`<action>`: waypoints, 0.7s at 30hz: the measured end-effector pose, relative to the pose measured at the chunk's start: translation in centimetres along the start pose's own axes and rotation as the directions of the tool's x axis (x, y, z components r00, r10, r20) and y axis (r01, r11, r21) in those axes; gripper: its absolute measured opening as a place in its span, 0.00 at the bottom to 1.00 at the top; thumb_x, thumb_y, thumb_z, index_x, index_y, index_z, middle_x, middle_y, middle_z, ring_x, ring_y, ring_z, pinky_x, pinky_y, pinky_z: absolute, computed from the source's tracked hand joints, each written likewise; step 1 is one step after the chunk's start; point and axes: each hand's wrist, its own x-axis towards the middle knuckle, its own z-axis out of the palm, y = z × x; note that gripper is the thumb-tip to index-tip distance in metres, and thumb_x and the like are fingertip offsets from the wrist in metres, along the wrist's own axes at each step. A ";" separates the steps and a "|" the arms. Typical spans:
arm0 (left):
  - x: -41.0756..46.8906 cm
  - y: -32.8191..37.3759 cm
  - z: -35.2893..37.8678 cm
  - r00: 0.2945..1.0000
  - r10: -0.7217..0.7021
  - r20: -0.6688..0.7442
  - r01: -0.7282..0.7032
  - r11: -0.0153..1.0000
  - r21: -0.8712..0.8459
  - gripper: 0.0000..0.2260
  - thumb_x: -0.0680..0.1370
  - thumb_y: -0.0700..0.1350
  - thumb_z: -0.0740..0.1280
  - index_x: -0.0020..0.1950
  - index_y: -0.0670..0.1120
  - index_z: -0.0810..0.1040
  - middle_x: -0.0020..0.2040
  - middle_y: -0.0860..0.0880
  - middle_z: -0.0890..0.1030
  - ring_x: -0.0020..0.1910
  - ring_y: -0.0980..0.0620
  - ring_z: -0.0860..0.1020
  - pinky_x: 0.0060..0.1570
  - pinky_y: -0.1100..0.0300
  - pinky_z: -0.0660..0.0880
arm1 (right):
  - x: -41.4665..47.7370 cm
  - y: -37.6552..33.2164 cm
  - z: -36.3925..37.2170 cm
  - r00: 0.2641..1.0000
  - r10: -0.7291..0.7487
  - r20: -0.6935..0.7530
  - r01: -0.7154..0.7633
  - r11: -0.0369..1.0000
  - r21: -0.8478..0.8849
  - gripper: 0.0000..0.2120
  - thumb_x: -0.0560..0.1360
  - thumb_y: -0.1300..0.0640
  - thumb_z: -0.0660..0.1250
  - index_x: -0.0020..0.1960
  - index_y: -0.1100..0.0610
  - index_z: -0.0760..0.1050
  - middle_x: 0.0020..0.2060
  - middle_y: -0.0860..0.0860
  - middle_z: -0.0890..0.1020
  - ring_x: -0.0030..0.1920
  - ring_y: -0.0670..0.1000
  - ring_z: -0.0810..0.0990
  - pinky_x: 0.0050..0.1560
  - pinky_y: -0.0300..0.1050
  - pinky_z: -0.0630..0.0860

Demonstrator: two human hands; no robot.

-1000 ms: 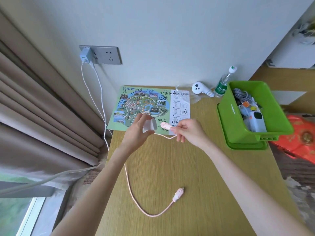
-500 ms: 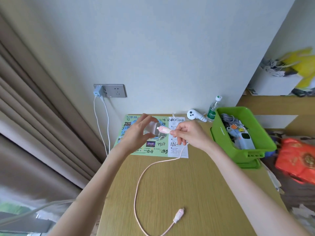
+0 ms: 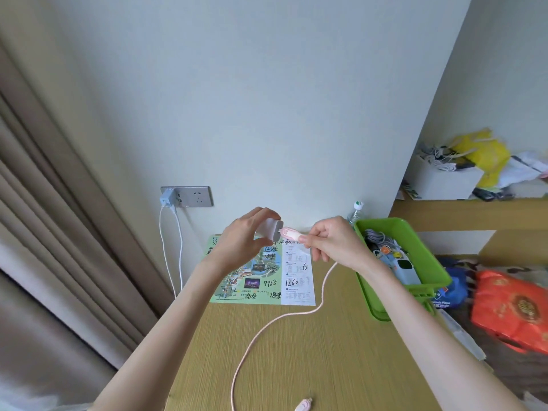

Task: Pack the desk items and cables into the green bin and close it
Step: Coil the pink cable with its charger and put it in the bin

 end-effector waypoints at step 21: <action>4.0 3.6 -2.2 0.997 0.074 -0.004 -0.074 0.995 -0.061 0.21 0.70 0.40 0.76 0.60 0.52 0.76 0.56 0.56 0.79 0.52 0.50 0.77 0.51 0.49 0.76 | -0.1 -1.7 -3.3 0.983 -0.033 -0.180 0.055 0.991 0.119 0.10 0.75 0.59 0.71 0.37 0.62 0.78 0.27 0.55 0.83 0.22 0.48 0.73 0.26 0.35 0.69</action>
